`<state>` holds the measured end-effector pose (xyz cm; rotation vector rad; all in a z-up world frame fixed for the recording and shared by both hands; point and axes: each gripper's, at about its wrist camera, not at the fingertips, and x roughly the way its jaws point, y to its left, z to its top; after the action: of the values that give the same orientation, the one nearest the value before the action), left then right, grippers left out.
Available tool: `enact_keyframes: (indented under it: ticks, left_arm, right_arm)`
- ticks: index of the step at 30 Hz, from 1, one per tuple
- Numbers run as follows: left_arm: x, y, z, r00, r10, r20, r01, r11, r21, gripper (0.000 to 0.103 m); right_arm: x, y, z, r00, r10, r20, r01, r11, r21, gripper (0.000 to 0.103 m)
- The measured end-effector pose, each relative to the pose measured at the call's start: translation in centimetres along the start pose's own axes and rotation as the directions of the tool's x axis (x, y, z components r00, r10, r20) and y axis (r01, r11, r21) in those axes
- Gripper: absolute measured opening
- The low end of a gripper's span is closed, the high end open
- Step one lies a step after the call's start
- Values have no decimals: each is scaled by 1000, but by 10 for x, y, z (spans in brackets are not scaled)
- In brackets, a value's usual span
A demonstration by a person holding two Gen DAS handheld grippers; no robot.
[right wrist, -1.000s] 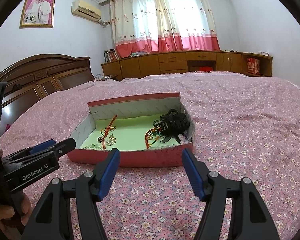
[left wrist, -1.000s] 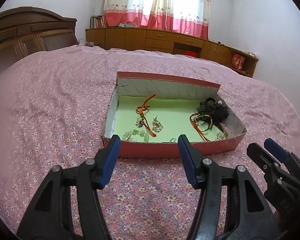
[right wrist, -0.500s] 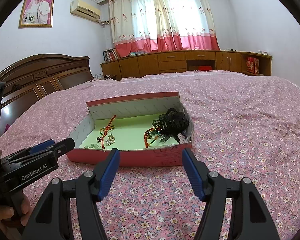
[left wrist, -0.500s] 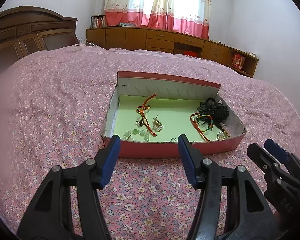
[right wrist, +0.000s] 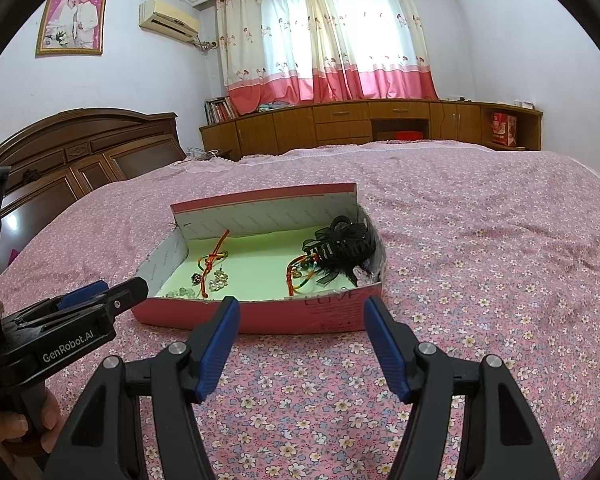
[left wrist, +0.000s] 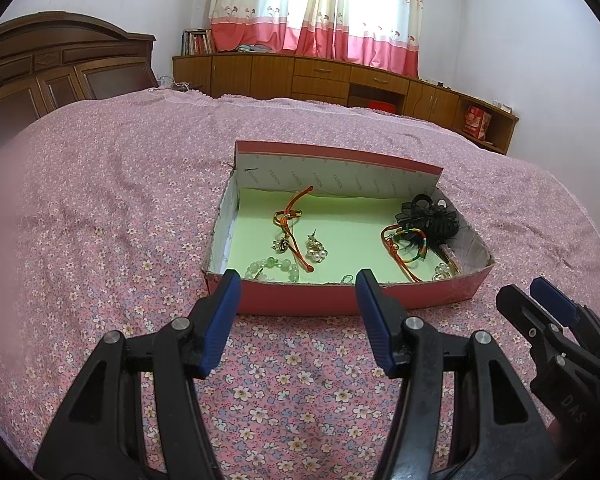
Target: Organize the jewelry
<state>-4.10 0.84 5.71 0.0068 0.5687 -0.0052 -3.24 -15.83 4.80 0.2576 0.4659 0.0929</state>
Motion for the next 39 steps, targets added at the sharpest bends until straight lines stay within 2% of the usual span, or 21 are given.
enact_keyframes:
  ticks: [39]
  left_arm:
    - [3,1,2,1000,-5,-9,5,1000,4,51]
  right_arm:
    - [0,-4,-2,1000,0,-12,0,1000,11,67]
